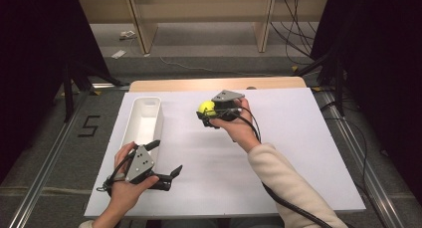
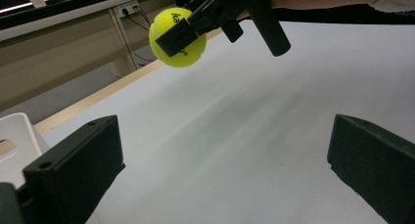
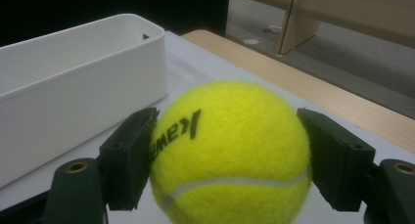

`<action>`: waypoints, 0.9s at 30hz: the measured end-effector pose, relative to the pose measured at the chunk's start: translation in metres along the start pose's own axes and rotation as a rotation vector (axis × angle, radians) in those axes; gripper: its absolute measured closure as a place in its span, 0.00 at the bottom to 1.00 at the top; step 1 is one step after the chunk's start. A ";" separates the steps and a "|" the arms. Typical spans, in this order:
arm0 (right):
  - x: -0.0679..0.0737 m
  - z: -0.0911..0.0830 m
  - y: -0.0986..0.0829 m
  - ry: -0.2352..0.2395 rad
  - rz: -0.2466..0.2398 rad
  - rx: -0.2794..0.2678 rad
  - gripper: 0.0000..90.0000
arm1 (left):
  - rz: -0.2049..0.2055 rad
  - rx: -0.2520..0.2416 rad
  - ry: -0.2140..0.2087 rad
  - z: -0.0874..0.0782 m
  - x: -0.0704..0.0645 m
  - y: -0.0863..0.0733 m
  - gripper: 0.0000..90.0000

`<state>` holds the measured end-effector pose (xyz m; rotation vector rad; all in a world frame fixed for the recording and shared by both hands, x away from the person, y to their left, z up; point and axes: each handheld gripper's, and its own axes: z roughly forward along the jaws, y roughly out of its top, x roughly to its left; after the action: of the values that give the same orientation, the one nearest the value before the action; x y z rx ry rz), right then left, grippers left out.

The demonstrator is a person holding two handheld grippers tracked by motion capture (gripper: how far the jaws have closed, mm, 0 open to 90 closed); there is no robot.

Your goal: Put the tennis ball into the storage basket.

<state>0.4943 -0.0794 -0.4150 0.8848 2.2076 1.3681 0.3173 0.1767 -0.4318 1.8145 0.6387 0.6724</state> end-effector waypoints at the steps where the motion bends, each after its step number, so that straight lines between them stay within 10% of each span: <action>1: 0.000 0.000 0.001 0.001 0.000 -0.002 0.30 | 0.001 0.000 0.000 0.000 0.000 0.000 0.00; 27: 0.011 -0.007 0.017 0.023 -0.034 -0.042 0.30 | 0.002 0.000 -0.002 0.000 0.000 0.000 0.00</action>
<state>0.4871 -0.0713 -0.3962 0.8163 2.1927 1.4103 0.3171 0.1763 -0.4318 1.8159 0.6357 0.6724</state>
